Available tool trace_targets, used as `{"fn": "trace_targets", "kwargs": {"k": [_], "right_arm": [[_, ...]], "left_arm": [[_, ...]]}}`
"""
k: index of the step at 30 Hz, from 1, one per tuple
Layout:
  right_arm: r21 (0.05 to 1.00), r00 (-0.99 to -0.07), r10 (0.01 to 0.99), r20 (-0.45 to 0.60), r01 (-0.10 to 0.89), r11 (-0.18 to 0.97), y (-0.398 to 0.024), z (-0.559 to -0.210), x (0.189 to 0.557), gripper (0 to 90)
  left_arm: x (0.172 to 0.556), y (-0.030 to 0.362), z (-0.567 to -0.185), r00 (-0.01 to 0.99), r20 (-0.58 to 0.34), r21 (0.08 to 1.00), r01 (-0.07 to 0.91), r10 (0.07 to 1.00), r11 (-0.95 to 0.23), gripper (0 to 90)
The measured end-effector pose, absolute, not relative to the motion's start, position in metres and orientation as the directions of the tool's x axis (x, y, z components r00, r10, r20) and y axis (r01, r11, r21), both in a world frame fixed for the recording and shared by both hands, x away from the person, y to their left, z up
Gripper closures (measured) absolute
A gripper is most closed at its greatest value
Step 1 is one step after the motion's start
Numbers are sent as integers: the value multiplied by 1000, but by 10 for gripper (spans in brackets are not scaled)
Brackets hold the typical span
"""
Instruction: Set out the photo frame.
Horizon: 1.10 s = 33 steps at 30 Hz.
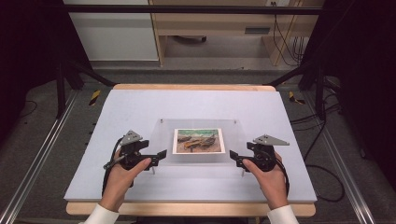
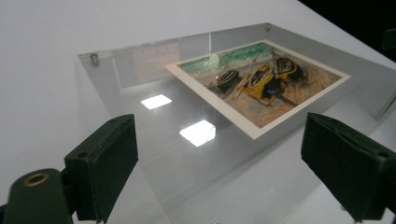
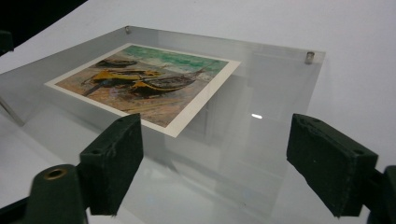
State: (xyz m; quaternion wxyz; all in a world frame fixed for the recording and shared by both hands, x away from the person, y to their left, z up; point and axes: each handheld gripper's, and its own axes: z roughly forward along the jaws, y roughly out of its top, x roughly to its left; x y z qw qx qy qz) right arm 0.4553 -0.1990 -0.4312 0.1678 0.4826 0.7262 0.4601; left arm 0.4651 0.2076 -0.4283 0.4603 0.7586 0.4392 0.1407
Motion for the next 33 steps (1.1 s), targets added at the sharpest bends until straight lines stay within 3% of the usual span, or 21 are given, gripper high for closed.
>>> {"fn": "trace_targets", "kwargs": {"k": [10, 22, 33], "right_arm": [[805, -471, 848, 243, 586, 94, -198, -443, 459, 215], [793, -453, 862, 227, 600, 106, -201, -444, 460, 173], [752, -429, 847, 313, 657, 54, -203, -452, 465, 146]], "left_arm": [[466, 214, -443, 525, -235, 810, 571, 818, -133, 181], [466, 208, -449, 507, -299, 763, 635, 808, -116, 132], [470, 213, -455, 484, -385, 733, 678, 786, -58, 121]]}}
